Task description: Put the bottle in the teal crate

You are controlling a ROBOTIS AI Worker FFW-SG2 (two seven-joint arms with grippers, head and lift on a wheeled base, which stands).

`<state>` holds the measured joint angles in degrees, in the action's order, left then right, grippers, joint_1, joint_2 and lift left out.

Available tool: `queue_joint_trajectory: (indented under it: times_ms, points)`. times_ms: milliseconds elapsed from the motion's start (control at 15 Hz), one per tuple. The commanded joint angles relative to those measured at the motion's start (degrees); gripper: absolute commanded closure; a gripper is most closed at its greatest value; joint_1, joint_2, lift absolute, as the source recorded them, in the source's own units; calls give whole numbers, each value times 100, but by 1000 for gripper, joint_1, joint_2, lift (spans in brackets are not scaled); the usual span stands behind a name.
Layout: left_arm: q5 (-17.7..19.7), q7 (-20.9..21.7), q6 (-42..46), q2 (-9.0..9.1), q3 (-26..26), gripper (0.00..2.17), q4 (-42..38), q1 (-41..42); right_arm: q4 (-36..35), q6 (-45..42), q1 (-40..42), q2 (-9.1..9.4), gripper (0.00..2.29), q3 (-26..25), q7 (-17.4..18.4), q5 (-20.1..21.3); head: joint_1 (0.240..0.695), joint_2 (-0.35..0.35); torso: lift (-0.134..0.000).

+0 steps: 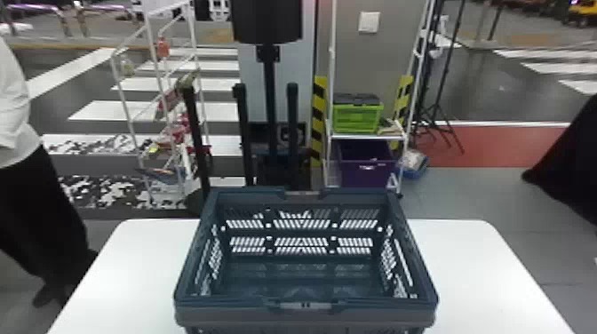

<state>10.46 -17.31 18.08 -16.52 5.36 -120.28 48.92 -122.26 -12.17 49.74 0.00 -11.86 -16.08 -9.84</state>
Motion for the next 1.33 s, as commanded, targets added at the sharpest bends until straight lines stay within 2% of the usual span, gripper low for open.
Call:
queue_joint_trajectory:
  times_ms: [0, 667, 1000, 1267]
  points:
    - [0, 0, 6, 0, 0, 137, -4, 3, -8, 0, 0, 5, 1905, -1, 0, 0, 499, 0, 0]
    - [0, 0, 6, 0, 0, 137, -22, 12, -149, 53, -52, 5, 1905, -1, 0, 9, 499, 0, 0]
    - [0, 0, 6, -9, -35, 137, -31, 38, -738, 1301, -553, 5, 1905, 69, 0, 167, 499, 0, 0]
    - [0, -9, 6, -9, -114, 137, -75, 100, -1177, 2549, -1221, 5, 1905, 544, 9, 466, 499, 0, 0]
